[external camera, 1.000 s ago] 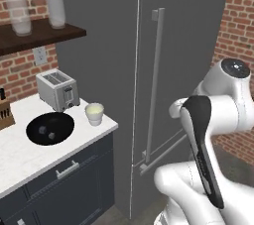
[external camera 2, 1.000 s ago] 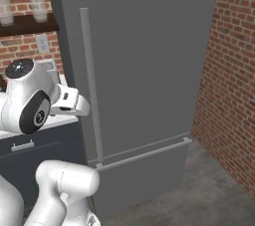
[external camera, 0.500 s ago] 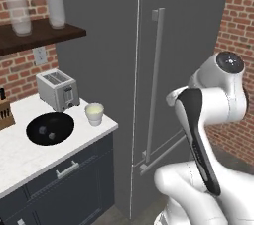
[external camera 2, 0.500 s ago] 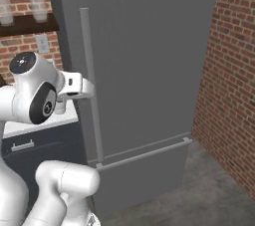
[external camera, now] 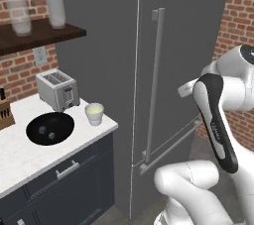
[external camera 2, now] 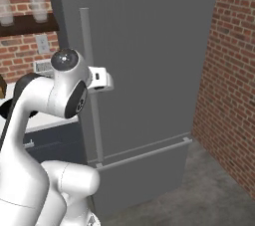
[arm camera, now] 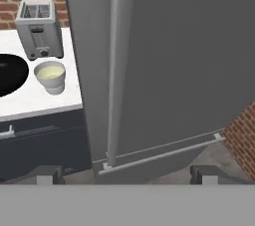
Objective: Grab a lemon wedge from the fridge and one ice cube from the ice bowl, and put them in the glass of lemonade.
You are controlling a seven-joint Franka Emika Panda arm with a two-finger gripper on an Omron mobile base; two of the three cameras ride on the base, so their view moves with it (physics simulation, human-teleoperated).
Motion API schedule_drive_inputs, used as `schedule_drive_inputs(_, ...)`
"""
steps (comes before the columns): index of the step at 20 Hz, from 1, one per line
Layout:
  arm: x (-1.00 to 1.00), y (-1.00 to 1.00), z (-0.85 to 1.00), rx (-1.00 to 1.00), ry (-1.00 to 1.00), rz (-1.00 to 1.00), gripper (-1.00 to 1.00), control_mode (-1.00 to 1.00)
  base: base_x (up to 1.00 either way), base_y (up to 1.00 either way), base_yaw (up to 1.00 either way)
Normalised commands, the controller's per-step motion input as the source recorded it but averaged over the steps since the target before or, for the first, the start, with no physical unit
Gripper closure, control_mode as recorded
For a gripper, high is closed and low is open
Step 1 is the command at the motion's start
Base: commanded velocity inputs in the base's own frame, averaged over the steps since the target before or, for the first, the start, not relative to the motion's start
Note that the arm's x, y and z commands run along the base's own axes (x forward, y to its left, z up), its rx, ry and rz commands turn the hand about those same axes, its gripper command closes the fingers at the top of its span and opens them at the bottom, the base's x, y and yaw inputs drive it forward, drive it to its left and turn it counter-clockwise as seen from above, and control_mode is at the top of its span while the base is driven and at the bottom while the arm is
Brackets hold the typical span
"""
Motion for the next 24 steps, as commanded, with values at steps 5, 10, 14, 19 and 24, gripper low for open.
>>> schedule_drive_inputs(5,0.04,0.09,-0.03,0.02,-0.01,0.1,-1.0,-1.0,0.0,0.0,0.0)
schedule_drive_inputs(10,0.18,0.28,0.01,0.0,0.0,0.07,-1.0,-1.0,0.0,0.0,0.0)
schedule_drive_inputs(14,0.0,0.51,0.0,0.0,0.0,0.0,-1.0,-1.0,0.0,0.0,0.0)
schedule_drive_inputs(19,0.0,0.3,0.0,0.0,-0.02,0.0,-1.0,-1.0,0.0,0.0,0.0)
schedule_drive_inputs(24,0.11,0.09,0.02,0.0,-0.02,0.0,-1.0,-1.0,0.0,0.0,0.0)
